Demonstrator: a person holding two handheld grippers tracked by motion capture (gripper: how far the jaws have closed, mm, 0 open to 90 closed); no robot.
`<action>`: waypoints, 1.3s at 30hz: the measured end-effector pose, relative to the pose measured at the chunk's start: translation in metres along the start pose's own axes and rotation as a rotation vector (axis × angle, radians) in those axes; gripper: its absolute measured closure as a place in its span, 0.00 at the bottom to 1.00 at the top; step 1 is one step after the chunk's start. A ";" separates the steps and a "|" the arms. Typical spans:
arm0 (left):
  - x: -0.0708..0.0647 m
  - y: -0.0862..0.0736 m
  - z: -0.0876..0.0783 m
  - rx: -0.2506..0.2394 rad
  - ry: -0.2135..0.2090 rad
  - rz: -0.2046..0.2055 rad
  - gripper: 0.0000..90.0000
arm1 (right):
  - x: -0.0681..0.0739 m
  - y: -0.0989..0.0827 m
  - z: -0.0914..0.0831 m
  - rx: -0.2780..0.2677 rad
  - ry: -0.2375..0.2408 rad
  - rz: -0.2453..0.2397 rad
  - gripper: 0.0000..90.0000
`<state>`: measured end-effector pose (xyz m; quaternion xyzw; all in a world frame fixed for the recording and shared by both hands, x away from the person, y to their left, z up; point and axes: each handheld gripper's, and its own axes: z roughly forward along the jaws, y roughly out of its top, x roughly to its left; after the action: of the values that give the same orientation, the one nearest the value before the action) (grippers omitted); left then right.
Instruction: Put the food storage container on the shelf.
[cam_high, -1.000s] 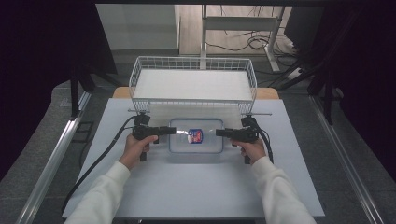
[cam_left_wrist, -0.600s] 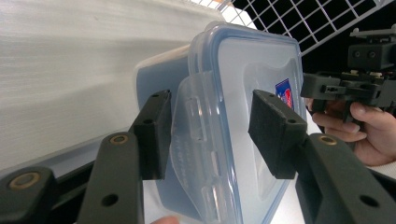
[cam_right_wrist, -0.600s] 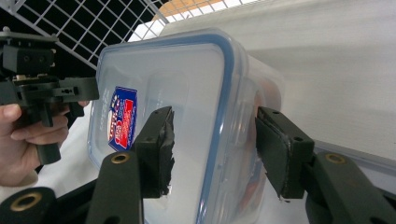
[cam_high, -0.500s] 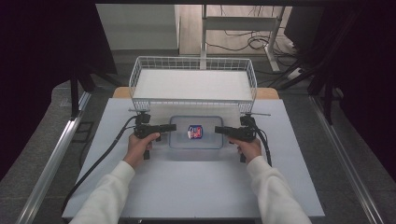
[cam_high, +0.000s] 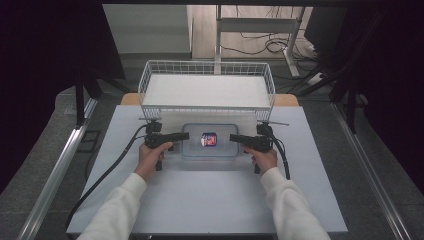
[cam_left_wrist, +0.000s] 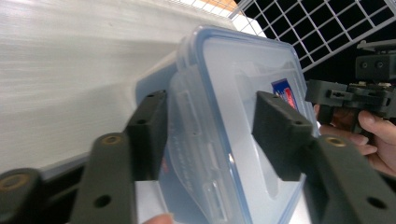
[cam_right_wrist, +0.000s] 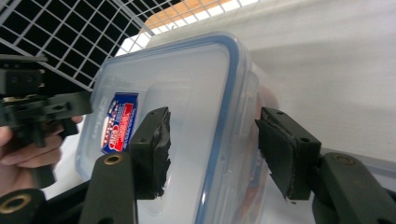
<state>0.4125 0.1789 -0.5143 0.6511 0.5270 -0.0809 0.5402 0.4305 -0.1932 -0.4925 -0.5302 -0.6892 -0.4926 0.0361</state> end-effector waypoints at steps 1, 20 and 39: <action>-0.001 0.000 -0.001 -0.004 0.001 0.003 0.46 | 0.001 0.000 -0.001 -0.008 -0.011 -0.008 0.45; -0.060 -0.042 -0.063 0.026 0.170 0.337 0.35 | 0.062 -0.046 -0.065 0.018 -0.075 -0.448 0.58; -0.084 -0.102 -0.075 0.132 0.167 0.433 0.34 | 0.087 -0.089 -0.032 0.205 -0.066 -0.620 0.98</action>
<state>0.2627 0.1732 -0.4906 0.7874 0.4113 0.0567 0.4556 0.3090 -0.1514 -0.4837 -0.3044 -0.8645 -0.3908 -0.0851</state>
